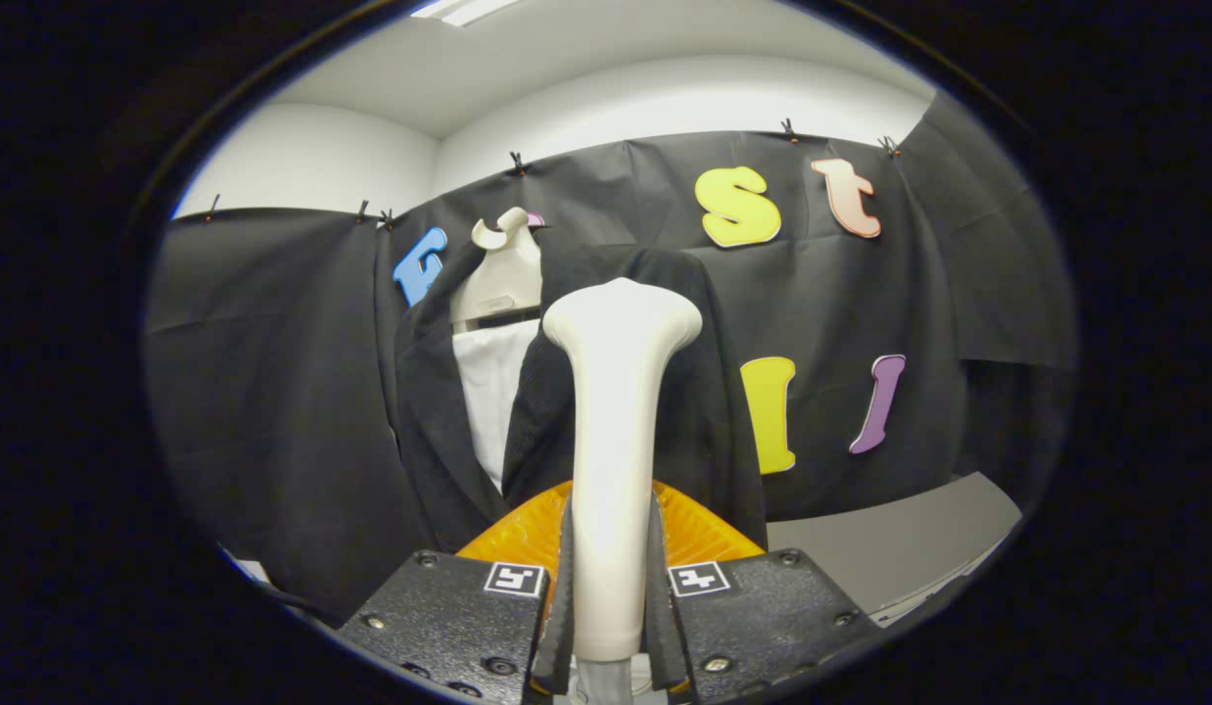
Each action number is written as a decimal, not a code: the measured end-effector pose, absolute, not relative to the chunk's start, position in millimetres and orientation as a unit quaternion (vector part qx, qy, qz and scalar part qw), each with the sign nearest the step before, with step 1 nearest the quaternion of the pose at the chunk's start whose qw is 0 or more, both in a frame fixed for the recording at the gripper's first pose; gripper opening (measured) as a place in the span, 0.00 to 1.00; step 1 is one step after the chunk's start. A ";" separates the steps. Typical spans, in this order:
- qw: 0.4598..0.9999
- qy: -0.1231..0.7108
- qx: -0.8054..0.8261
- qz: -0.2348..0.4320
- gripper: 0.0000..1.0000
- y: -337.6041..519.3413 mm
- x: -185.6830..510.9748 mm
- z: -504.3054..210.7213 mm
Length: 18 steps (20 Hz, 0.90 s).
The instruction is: Iron the clothes twice with a garment steamer, once on the left side and once on the right side.
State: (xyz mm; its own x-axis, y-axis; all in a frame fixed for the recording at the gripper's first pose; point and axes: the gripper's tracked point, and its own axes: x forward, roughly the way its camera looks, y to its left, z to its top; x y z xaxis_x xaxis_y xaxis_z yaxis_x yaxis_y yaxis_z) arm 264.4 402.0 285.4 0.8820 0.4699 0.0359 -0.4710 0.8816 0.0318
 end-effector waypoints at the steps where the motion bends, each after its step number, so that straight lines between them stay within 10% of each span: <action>1: 0.970 -0.009 0.018 0.241 0.33 403.9 265.4 280.7; 18: 0.970 0.054 -0.017 0.236 0.33 403.3 266.8 206.4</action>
